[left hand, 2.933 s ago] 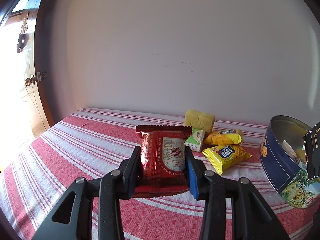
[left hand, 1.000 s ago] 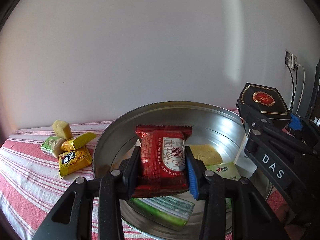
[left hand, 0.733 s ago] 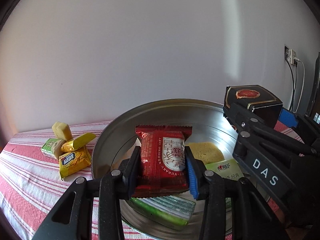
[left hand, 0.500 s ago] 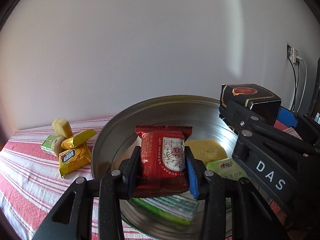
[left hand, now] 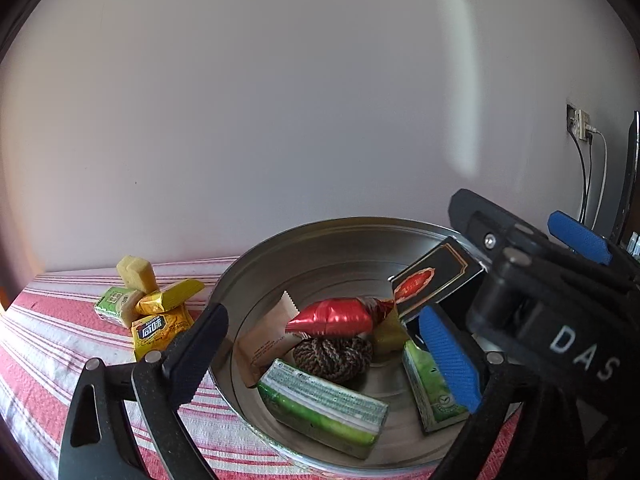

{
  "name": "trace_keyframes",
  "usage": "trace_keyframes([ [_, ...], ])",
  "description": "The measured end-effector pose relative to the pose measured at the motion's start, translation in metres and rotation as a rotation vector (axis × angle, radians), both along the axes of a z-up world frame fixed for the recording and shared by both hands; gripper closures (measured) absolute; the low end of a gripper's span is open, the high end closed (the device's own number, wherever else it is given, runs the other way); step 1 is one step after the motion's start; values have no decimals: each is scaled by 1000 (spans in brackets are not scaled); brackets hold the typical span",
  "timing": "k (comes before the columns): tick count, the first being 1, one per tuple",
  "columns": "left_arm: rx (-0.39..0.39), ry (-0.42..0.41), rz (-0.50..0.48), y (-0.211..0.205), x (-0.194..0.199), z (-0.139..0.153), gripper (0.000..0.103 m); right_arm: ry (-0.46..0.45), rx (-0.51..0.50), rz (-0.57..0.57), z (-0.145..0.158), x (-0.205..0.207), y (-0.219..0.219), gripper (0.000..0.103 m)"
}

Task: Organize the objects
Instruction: 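Open both grippers to drop the box and pastry pack into the tin, then withdraw both grippers from the tin back toward the pile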

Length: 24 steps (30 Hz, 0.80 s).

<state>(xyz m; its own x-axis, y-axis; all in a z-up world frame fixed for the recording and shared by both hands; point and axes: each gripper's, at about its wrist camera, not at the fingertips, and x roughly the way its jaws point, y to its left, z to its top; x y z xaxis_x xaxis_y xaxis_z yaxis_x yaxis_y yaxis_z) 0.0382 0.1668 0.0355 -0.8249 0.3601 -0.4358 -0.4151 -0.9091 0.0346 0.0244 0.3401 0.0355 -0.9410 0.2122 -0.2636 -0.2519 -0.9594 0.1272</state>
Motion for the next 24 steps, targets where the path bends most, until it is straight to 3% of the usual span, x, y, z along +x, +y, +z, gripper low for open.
trace_keyframes([
  [10,51,-7,7,-8,5,4,4,22,-108,-109,-6,8,21,0],
  [16,85,37,47,-22,7,13,4,-2,-79,-154,-10,8,23,0],
  [24,44,157,209,-62,-3,10,5,147,-32,-234,-2,38,6,0],
])
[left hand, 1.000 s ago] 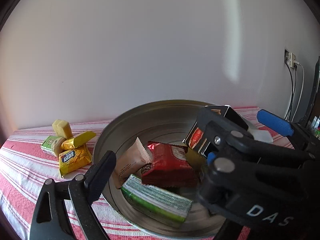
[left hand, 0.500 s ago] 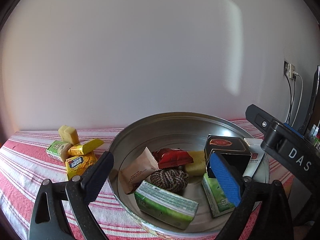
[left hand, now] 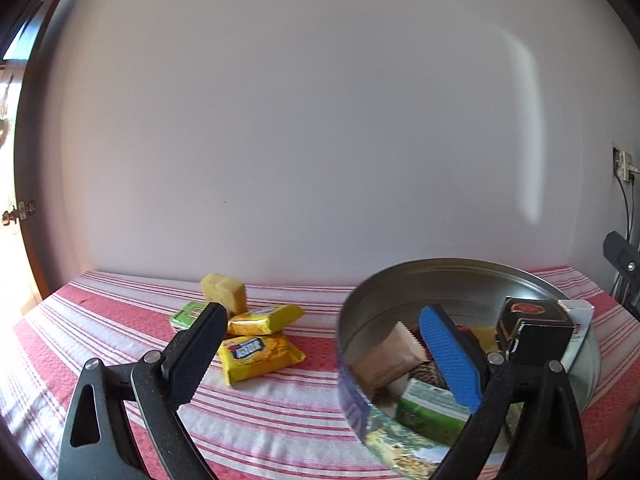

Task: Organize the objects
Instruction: 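Withdraw both grippers from the tin back toward the pile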

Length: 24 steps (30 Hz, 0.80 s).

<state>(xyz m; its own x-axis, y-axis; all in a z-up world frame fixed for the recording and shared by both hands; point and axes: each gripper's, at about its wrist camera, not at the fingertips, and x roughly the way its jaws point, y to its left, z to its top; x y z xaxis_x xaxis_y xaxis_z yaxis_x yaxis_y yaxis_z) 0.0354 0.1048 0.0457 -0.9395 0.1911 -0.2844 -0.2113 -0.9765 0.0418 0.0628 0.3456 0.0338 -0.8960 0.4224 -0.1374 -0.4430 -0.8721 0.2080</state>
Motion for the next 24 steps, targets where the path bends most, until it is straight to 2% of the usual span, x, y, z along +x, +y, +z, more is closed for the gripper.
trace_keyframes([
  [4,-30,9,31,-10,-3,-5,4,10,5,-30,0,5,-11,0],
  [10,2,0,16,-32,2,-9,4,-8,55,-63,1,10,-34,0],
  [16,7,-4,4,-40,2,-8,4,20,13,-98,1,27,-52,0],
  [20,1,2,9,-55,1,-8,4,15,43,-79,4,28,-76,0],
  [24,0,-10,53,-80,-9,-7,4,1,30,-23,4,21,-102,0],
])
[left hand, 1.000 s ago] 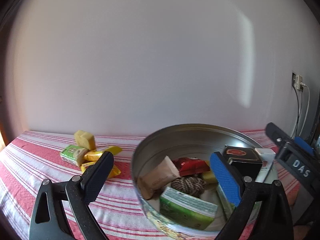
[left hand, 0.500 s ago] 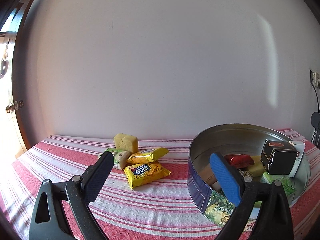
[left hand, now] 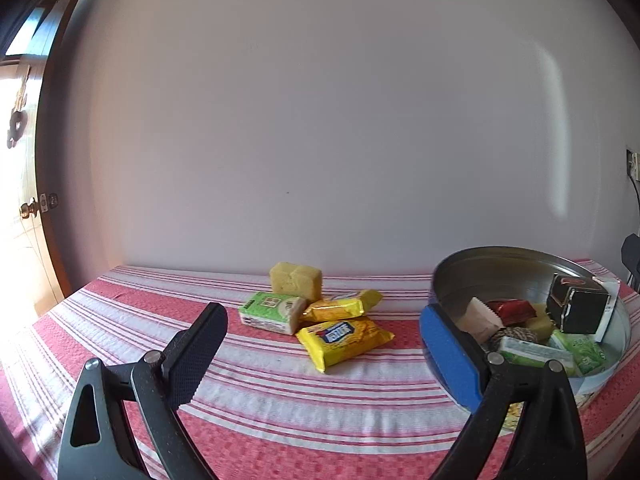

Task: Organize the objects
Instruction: 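Withdraw both grippers from the tin back toward the pile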

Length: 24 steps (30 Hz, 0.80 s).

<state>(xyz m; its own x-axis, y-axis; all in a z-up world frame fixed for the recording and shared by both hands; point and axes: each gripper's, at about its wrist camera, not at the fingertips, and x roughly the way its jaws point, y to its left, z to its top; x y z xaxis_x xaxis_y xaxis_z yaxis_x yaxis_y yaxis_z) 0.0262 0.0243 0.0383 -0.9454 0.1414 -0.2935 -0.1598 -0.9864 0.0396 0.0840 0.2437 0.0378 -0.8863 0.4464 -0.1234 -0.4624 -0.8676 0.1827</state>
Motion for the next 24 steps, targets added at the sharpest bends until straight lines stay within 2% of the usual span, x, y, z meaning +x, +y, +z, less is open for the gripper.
trace_keyframes([
  [6,4,-24,82,-47,-24,-3,4,-45,-17,99,-2,-27,-44,1],
  [10,33,-61,120,-77,-38,-4,4,-76,-27,159,-4,-46,-72,1],
  [14,25,-80,146,-98,-51,-6,4,-137,-33,236,-10,-68,-97,2],
  [24,55,-177,246,-138,-84,-15,4,-380,-33,433,-29,-147,-147,4],
])
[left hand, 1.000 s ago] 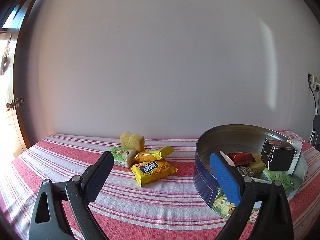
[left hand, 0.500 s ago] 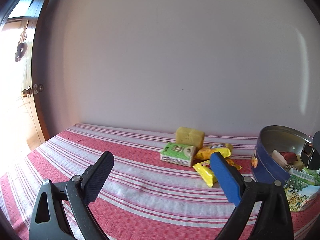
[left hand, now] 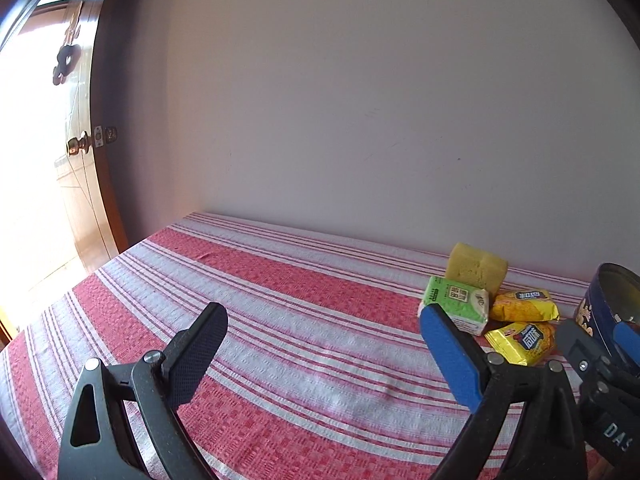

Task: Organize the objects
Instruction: 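Withdraw both grippers from the tin back toward the pile, then grasp the yellow biscuit pack with the right gripper while the left grasps the green tissue pack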

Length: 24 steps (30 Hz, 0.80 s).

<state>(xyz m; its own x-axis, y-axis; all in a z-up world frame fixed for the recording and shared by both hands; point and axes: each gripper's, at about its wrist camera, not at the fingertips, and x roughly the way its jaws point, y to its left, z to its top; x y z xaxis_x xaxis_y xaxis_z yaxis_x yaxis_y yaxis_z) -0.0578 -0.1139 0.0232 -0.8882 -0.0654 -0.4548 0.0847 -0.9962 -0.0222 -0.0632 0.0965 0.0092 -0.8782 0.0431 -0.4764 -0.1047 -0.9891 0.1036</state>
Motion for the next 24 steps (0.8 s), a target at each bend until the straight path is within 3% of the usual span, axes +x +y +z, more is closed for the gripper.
trace_keyframes([
  [3,7,-32,11,-4,-6,-2,4,-96,-5,36,-9,-32,-1,4],
  [8,-21,-54,14,-2,-9,-4,4,-224,116,95,-18,-70,-18,5],
  [12,-28,-58,11,-1,-10,-3,4,-349,80,99,-34,-95,-8,9],
  [15,-22,-66,0,-1,-10,-3,4,-366,94,95,-34,-100,-6,10],
  [17,-19,-69,-4,-1,-10,-4,4,-371,153,90,-33,-96,-9,21],
  [18,-18,-69,-5,-1,-10,-4,4,-371,189,85,-33,-92,-10,36],
  [24,-7,-77,-7,-1,-10,-4,4,-246,145,183,-12,-42,-10,61],
])
